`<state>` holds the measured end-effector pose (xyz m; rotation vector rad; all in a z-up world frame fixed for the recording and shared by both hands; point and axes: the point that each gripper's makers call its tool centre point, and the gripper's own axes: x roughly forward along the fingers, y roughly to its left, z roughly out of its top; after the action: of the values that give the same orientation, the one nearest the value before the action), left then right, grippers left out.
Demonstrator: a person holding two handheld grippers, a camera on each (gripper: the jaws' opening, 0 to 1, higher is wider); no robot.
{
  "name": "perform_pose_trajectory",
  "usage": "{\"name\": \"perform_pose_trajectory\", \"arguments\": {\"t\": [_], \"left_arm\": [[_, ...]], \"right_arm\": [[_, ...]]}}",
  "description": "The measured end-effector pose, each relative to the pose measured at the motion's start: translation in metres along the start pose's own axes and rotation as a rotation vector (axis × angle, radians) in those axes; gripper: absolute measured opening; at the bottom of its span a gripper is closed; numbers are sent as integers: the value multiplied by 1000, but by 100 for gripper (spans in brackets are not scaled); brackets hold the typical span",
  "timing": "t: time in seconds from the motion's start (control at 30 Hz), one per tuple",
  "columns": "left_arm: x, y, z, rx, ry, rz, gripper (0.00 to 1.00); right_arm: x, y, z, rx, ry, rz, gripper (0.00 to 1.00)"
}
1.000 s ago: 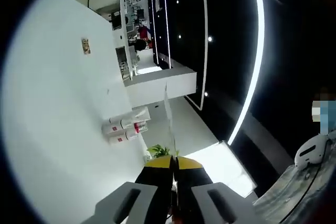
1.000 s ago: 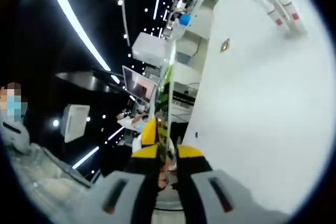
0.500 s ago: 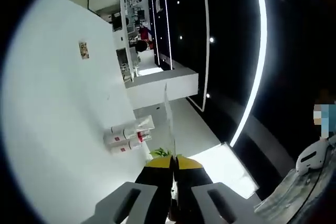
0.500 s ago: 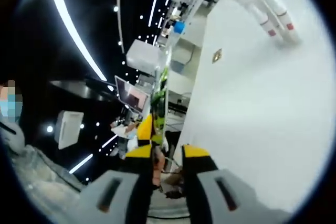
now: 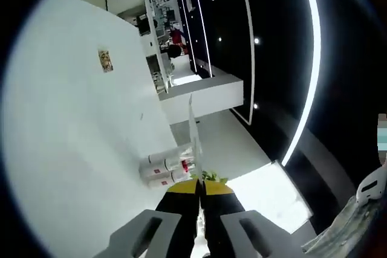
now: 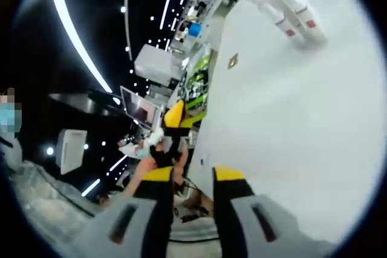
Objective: Arrange the skincare products in the storage area until every visible bottle or jar stands upright without overlapping.
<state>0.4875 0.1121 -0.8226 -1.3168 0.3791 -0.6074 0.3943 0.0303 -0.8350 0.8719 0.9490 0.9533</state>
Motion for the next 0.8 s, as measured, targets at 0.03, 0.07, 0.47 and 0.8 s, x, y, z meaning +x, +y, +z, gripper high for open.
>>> {"name": "perform_pose_trajectory", "arguments": {"t": [0.03, 0.07, 0.47, 0.8], "left_arm": [[4, 6, 4, 1, 3, 12, 0], [6, 10, 6, 2, 7, 21, 0], [50, 57, 20, -10, 65, 110, 0], [89, 94, 21, -21, 129, 201, 0]], "right_arm": [[-2, -1, 1, 3, -2, -4, 23], [-4, -3, 2, 5, -4, -7, 23], [-32, -25, 19, 40, -35, -69, 24], [-38, -41, 36, 74, -58, -99, 26]]}}
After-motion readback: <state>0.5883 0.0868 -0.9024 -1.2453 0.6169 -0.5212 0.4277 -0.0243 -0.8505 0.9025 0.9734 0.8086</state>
